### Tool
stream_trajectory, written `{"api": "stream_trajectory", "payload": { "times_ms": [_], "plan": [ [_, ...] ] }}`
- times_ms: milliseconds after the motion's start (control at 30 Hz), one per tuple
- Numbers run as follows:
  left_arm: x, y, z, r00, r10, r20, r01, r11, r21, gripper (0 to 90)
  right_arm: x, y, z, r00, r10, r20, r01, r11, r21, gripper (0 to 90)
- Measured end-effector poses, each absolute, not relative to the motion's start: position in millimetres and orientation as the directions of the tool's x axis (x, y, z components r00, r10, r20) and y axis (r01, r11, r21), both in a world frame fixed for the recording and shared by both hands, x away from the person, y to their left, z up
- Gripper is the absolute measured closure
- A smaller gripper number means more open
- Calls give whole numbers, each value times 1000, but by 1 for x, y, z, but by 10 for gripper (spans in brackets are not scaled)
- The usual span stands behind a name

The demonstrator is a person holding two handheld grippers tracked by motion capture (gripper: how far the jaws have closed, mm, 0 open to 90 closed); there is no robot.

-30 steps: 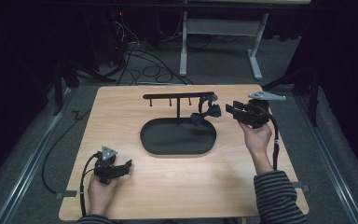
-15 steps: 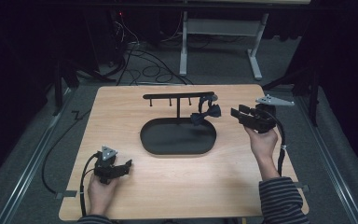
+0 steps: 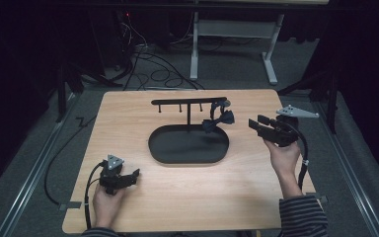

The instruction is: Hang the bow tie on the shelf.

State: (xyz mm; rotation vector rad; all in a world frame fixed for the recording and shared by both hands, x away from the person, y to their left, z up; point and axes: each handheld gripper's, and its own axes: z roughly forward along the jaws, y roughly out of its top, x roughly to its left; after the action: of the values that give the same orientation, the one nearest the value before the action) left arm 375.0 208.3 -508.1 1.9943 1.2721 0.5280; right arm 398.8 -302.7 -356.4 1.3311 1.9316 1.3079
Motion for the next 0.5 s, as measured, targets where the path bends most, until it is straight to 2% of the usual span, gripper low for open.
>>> {"api": "stream_trajectory", "payload": {
  "times_ms": [500],
  "plan": [
    [375, 209, -508, 435, 900, -36, 614, -267, 743, 249, 372, -314, -356, -423, 895, 144, 452, 71, 889, 553]
  ]
}}
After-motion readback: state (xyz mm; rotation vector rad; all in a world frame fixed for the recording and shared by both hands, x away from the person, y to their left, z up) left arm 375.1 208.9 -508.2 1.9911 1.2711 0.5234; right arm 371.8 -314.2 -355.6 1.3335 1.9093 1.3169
